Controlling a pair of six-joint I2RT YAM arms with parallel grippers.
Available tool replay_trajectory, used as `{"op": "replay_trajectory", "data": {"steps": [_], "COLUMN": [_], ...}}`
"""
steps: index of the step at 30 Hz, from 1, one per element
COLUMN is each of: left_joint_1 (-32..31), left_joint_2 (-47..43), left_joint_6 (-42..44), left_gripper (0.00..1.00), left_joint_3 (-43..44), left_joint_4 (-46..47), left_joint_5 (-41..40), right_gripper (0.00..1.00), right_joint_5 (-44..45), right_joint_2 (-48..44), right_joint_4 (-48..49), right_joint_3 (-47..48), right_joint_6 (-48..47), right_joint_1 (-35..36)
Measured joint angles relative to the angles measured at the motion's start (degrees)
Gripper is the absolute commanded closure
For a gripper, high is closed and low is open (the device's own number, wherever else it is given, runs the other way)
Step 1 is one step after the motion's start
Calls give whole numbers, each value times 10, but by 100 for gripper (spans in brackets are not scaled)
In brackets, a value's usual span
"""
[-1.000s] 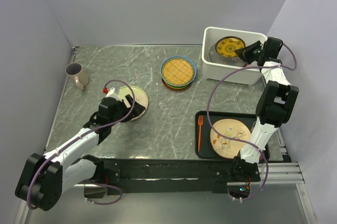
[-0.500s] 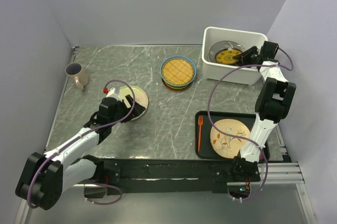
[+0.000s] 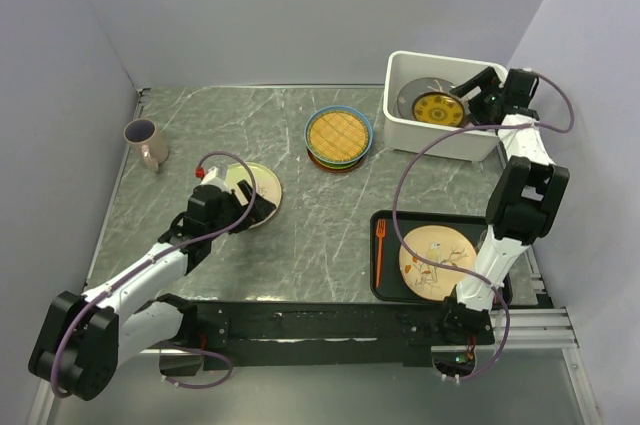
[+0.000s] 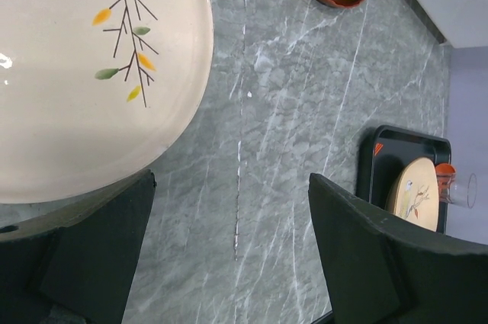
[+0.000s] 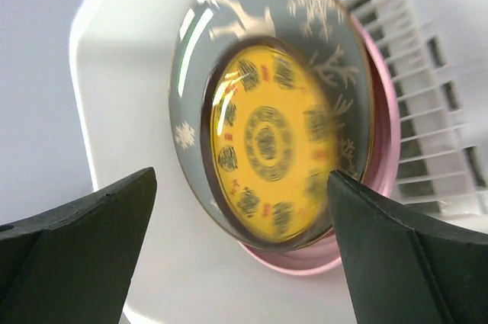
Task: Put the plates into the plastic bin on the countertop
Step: Place the plate in the plastic bin, then pick up the plate at the center of the board.
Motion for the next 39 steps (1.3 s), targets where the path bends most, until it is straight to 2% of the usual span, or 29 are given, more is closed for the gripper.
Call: {"op": "replay_trajectory", "data": {"steps": [10, 17, 22, 32, 39], "left_joint_1": [0, 9, 39, 109, 127], "left_joint_2": [-21, -39, -40, -49, -43], "left_joint_6": [-7, -17, -26, -28, -26], "left_gripper": [12, 8, 7, 7, 7], "left_joint_3": [19, 28, 28, 28, 26], "left_joint_4": [-50, -92, -112, -131, -145], "left_joint_5": [-48, -85, -88, -80, -79], "right_gripper": [0, 0, 0, 0, 6], "right_joint_5": [105, 116, 115, 103, 111], "right_joint_2": [-132, -184, -209, -291, -291], "right_joint_4": [-14, -5, 2, 29, 46], "right_joint_3": [-48, -71, -108, -215, -252], "right_joint_6": [-29, -37, -40, -41, -42], "right_joint_1": [36, 73, 112, 218, 321]}}
